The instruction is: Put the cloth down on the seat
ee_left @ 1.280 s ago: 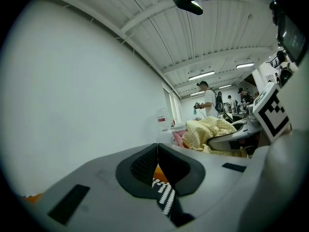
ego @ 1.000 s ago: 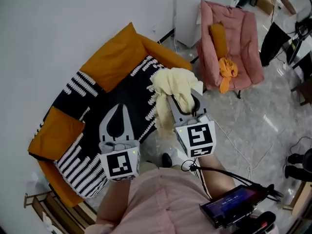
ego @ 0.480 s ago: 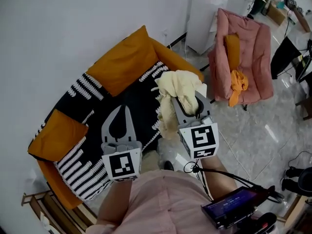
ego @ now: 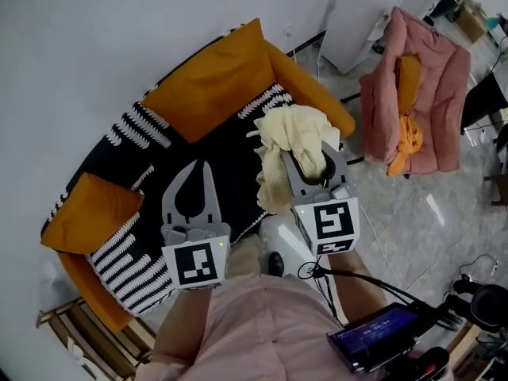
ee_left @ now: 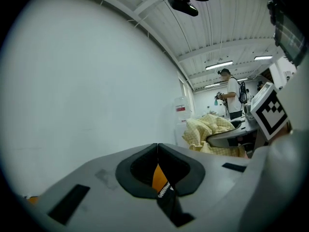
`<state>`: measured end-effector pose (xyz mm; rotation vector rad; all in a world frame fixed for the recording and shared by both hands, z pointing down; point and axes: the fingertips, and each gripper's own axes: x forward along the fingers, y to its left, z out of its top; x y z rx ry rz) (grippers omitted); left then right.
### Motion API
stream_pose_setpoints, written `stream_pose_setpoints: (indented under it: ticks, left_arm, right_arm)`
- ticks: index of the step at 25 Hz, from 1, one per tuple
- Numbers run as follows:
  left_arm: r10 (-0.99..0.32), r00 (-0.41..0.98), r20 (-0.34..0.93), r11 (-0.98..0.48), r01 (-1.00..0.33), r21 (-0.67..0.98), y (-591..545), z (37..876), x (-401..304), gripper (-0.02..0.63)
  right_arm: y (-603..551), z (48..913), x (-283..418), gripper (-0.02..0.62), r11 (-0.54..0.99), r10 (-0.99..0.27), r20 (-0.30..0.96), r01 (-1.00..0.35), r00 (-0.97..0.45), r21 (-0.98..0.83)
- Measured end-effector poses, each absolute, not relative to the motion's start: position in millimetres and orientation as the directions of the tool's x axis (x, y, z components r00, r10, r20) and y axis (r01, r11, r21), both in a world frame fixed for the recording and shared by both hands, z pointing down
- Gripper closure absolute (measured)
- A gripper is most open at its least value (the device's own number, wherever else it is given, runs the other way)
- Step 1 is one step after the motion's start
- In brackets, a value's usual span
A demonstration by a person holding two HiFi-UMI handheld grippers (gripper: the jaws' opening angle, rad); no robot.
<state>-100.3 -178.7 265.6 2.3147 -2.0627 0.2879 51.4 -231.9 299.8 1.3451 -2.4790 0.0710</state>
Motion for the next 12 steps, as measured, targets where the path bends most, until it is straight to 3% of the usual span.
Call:
stream_pose_setpoints:
  ticks: [12]
  left_arm:
    - [-0.952, 0.111, 0.285, -0.140, -0.987, -0.083, -251.5, 359.3, -144.5, 0.595]
  right_arm:
    - [-294.5, 394.8, 10.6, 0.432, 0.577, -0.761, 0.427, -0.810, -0.489, 0.100]
